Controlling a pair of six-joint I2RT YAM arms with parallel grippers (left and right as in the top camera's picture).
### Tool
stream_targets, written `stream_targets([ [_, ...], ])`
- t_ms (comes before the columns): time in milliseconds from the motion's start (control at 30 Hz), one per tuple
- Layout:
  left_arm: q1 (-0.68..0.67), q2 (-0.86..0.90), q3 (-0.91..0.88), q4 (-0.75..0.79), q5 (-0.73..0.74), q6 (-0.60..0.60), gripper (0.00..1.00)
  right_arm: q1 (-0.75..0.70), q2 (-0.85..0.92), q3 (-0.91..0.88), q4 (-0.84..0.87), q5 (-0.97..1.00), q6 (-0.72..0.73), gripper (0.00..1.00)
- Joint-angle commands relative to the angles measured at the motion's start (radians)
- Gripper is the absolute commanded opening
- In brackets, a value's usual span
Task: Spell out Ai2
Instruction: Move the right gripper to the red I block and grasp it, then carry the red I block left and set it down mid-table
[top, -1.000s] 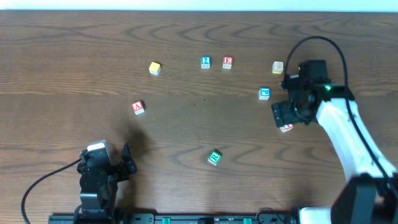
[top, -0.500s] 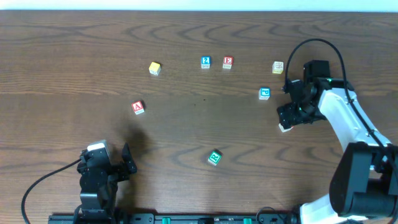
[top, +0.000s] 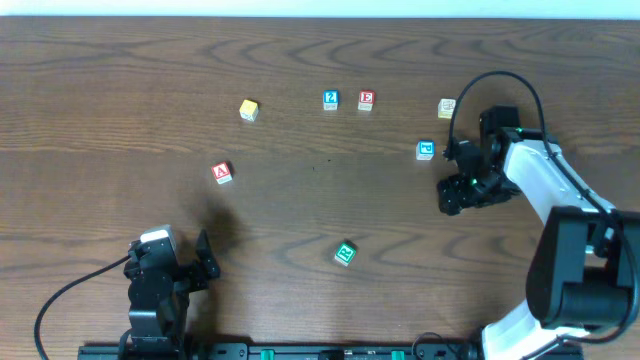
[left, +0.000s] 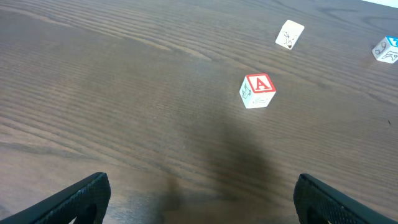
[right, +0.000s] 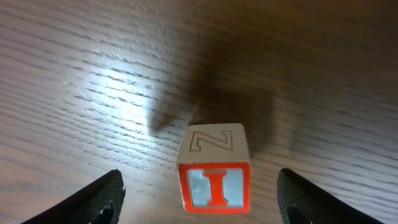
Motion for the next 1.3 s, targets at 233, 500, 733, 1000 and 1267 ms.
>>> stream_targets([
  [233,0.004,-0.006,-0.012,0.003,-0.003,0.01,0.95,-0.006,0.054,-0.008,0.019,0.027,0.023,0.65],
  [500,0.004,-0.006,-0.012,0.003,-0.003,0.01,0.95,-0.006,0.054,-0.008,0.032,0.03,0.049,0.42],
  [733,0.004,-0.006,-0.012,0.003,-0.003,0.01,0.95,-0.006,0.054,-0.008,0.037,0.03,0.068,0.33],
  [1000,0.004,-0.006,-0.012,0.003,-0.003,0.01,0.95,0.005,0.054,-0.007,0.043,0.026,0.128,0.27],
  [1267,0.004,-0.006,-0.012,0.003,-0.003,0.01,0.95,0.134,0.054,0.08,0.047,-0.031,0.293,0.12],
])
